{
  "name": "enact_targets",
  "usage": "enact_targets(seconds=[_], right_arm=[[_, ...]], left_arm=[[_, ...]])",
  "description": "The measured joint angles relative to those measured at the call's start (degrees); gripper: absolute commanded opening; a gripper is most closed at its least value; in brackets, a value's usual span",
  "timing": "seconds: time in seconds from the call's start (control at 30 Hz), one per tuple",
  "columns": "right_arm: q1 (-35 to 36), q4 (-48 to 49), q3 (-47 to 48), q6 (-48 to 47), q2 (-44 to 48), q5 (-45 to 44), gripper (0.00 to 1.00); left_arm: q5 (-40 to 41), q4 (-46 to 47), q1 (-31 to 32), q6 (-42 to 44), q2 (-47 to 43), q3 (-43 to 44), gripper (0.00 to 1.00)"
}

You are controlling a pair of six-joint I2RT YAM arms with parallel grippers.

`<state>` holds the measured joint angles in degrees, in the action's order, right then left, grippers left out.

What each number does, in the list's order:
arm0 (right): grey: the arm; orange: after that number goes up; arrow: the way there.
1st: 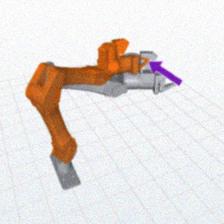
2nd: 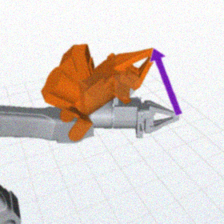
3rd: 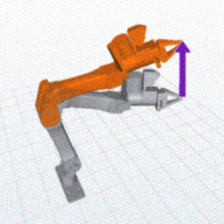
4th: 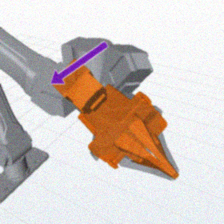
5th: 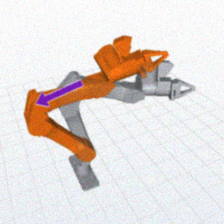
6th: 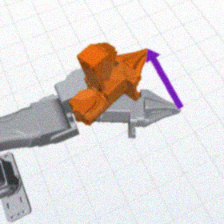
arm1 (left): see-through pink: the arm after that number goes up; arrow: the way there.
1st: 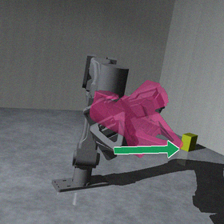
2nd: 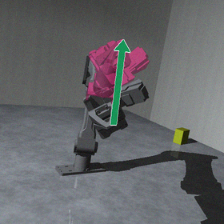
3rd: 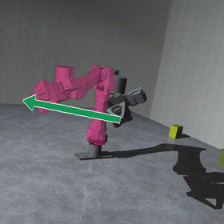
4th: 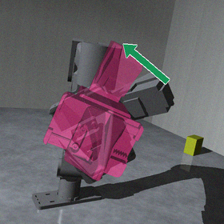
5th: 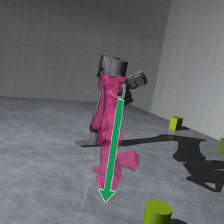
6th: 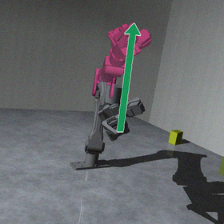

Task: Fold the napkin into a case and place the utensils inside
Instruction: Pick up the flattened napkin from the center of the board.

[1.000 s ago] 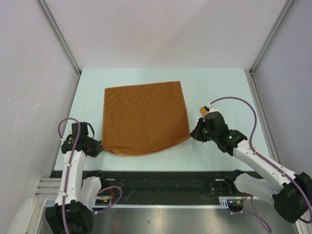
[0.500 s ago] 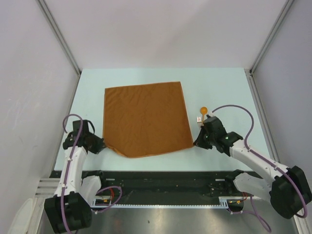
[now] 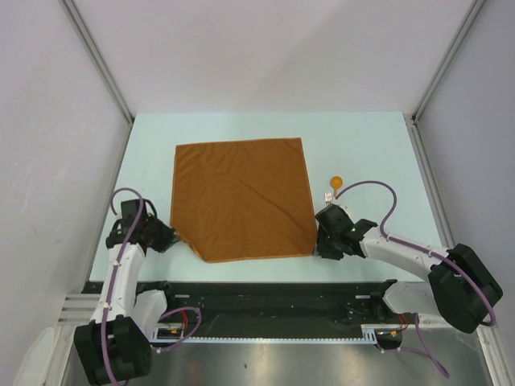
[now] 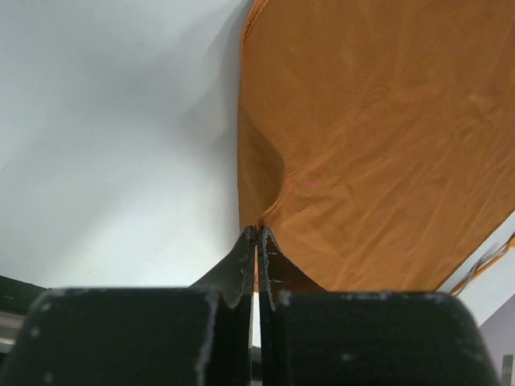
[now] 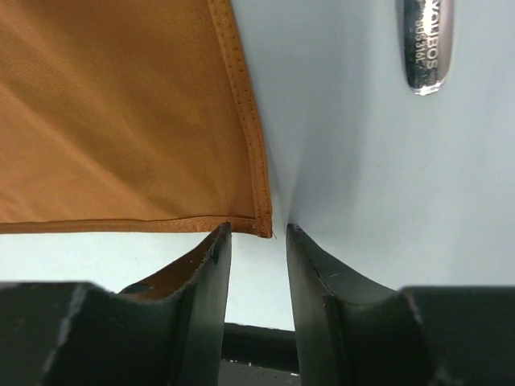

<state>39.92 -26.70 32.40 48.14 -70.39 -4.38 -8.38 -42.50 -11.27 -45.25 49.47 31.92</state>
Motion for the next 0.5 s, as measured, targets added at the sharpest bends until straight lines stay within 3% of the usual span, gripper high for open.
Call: enact_targets(seconds=[0.17, 0.37, 0.47, 0.5], right_arm=[[0.76, -0.79, 1.44, 0.72, -1.55, -2.47, 0.43], [0.76, -0.59, 2.69, 2.16, -3.5, -3.32, 0.37], [0.72, -0.35, 2.62, 3.15, -3.65, -3.28, 0.22], [0.59, -0.04, 2.47, 3.48, -3.65, -3.17, 0.06]], left_arm=[[-1.42, 0.0, 0.0, 0.74, -0.63, -1.11, 0.0], [-1.53, 0.02, 0.0, 1.4, -0.9, -1.11, 0.0], [-1.57, 0.02, 0.0, 1.81, -0.9, -1.11, 0.0], [-1.6, 0.02, 0.0, 1.81, -0.92, -1.11, 0.0]])
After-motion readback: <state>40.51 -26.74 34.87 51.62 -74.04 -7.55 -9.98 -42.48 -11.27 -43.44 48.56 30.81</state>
